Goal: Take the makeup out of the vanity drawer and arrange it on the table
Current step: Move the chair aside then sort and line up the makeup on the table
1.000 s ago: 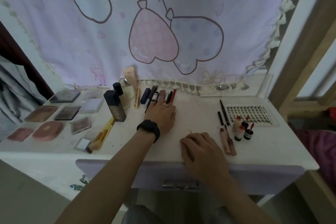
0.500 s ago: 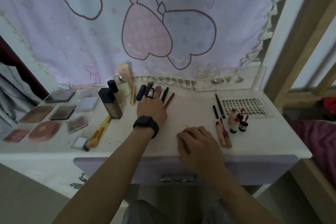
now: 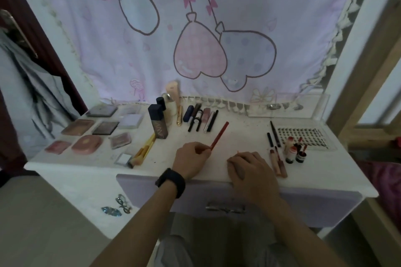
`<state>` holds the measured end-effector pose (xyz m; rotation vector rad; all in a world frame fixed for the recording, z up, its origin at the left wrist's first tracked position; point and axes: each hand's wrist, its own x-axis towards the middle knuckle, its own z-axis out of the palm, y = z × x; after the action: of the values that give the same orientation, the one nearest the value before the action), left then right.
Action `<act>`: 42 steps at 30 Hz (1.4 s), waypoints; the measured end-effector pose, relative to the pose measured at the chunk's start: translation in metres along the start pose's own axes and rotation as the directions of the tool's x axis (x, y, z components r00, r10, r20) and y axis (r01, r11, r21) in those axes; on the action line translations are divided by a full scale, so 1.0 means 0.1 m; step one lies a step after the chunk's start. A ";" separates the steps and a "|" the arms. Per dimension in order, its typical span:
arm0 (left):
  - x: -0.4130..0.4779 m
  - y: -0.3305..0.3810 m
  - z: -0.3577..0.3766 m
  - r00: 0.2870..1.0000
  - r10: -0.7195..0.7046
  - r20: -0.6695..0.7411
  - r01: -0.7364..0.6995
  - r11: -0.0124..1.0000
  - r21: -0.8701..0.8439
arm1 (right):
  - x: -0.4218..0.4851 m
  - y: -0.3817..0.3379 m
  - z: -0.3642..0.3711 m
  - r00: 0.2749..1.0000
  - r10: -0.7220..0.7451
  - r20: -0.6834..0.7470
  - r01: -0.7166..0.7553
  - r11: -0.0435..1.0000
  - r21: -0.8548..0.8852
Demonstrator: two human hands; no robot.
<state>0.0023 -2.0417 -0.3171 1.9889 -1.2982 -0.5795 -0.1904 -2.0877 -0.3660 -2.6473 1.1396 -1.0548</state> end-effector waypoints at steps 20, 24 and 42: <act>-0.51 0.27 -0.42 0.995 0.103 -0.014 -0.096 0.854 -0.512 | 0.21 -0.50 -0.48 0.856 0.215 0.470 -0.503 0.558 0.661; -0.54 0.29 -0.42 0.987 0.153 -0.045 -0.153 0.831 -0.536 | 0.14 -0.51 -0.56 0.816 0.186 0.548 -0.570 0.423 0.705; -0.66 0.24 -0.04 0.999 0.004 -0.048 -0.039 0.662 -0.748 | -0.30 -0.72 -0.47 0.773 0.377 0.511 -0.633 0.389 0.670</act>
<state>-0.0360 -1.9860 -0.2965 1.2679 -0.8338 -0.8857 -0.1898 -2.0065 -0.3244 -1.4600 0.9500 -0.7510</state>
